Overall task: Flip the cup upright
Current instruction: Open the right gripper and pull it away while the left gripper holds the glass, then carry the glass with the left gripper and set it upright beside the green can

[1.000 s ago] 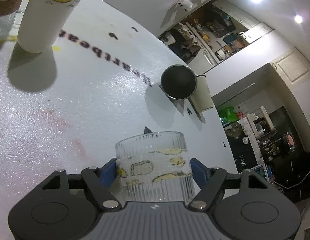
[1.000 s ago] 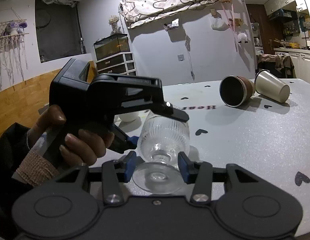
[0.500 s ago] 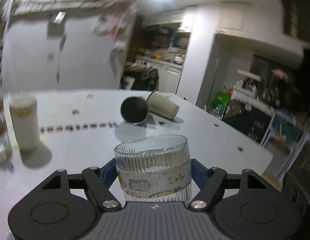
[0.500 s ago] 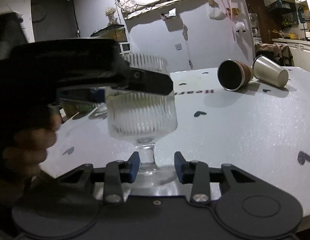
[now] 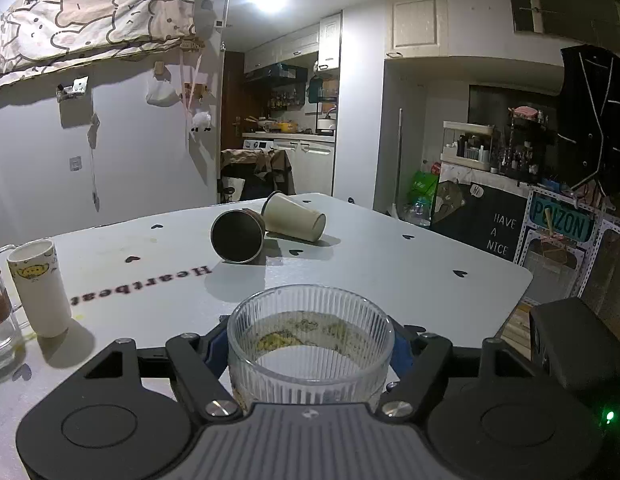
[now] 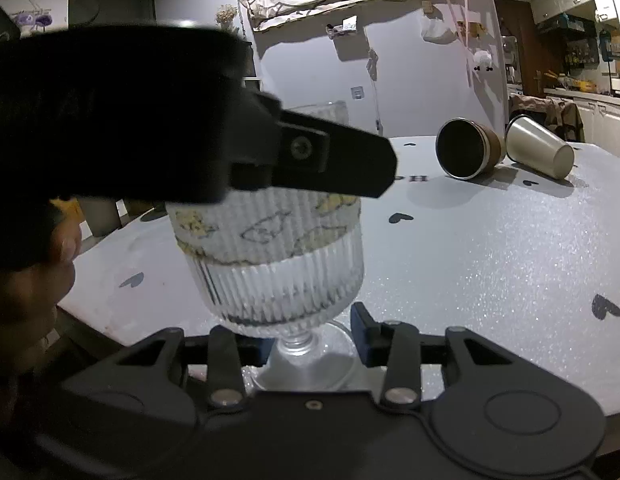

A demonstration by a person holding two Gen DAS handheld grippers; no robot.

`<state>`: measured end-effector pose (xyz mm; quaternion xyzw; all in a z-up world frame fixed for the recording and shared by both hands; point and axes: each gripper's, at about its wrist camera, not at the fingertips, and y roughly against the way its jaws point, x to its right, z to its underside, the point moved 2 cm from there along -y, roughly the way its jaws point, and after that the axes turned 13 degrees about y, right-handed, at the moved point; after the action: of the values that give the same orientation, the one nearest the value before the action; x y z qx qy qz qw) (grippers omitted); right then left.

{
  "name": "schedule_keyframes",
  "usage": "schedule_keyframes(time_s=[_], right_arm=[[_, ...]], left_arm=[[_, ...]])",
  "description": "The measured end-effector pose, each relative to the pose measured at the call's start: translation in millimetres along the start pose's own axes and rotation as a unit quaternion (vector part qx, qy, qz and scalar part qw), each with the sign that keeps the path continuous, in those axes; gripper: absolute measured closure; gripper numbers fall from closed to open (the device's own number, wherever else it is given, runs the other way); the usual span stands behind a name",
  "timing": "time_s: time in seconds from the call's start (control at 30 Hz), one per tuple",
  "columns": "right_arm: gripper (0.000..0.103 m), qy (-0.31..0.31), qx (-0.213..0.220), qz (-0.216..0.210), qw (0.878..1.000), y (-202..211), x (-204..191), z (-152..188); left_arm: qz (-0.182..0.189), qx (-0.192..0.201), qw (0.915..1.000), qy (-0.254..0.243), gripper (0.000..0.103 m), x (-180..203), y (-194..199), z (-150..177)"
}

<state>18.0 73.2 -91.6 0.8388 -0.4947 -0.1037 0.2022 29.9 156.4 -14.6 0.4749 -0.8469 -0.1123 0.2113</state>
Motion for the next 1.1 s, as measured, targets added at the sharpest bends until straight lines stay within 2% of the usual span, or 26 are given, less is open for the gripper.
schedule_keyframes(time_s=[0.13, 0.23, 0.37, 0.5, 0.63, 0.83, 0.97, 1.1], right_arm=[[0.061, 0.000, 0.001, -0.002, 1.000, 0.2, 0.7, -0.5], [0.034, -0.002, 0.003, 0.005, 1.000, 1.5, 2.1, -0.1], [0.033, -0.009, 0.006, 0.012, 1.000, 3.5, 7.1, 0.1], [0.033, -0.012, 0.003, 0.013, 1.000, 3.1, 7.8, 1.1], [0.033, -0.009, 0.002, 0.012, 1.000, 4.0, 5.8, 1.5], [0.033, -0.008, 0.000, 0.015, 1.000, 1.8, 7.4, 0.9], [0.033, -0.007, -0.001, 0.017, 1.000, 1.3, 5.2, 1.1], [0.033, -0.005, -0.003, 0.019, 1.000, -0.4, 4.0, 0.7]], left_arm=[[-0.001, 0.002, 1.0000, 0.005, 0.029, -2.0, 0.4, -1.2], [-0.018, 0.007, 0.9997, 0.015, 0.029, -8.8, 0.2, -3.6], [-0.066, 0.019, 0.9971, 0.033, 0.029, -31.2, -0.1, -10.4], [-0.131, 0.036, 0.9890, 0.058, 0.029, -72.9, 2.5, -22.7], [-0.208, 0.056, 0.9729, 0.084, 0.029, -122.0, 7.9, -36.5], [-0.306, 0.087, 0.9405, 0.120, 0.029, -196.1, 29.2, -51.7], [-0.353, 0.100, 0.9197, 0.139, 0.029, -232.4, 44.9, -59.9], [-0.375, 0.111, 0.9067, 0.158, 0.029, -255.9, 60.7, -63.1]])
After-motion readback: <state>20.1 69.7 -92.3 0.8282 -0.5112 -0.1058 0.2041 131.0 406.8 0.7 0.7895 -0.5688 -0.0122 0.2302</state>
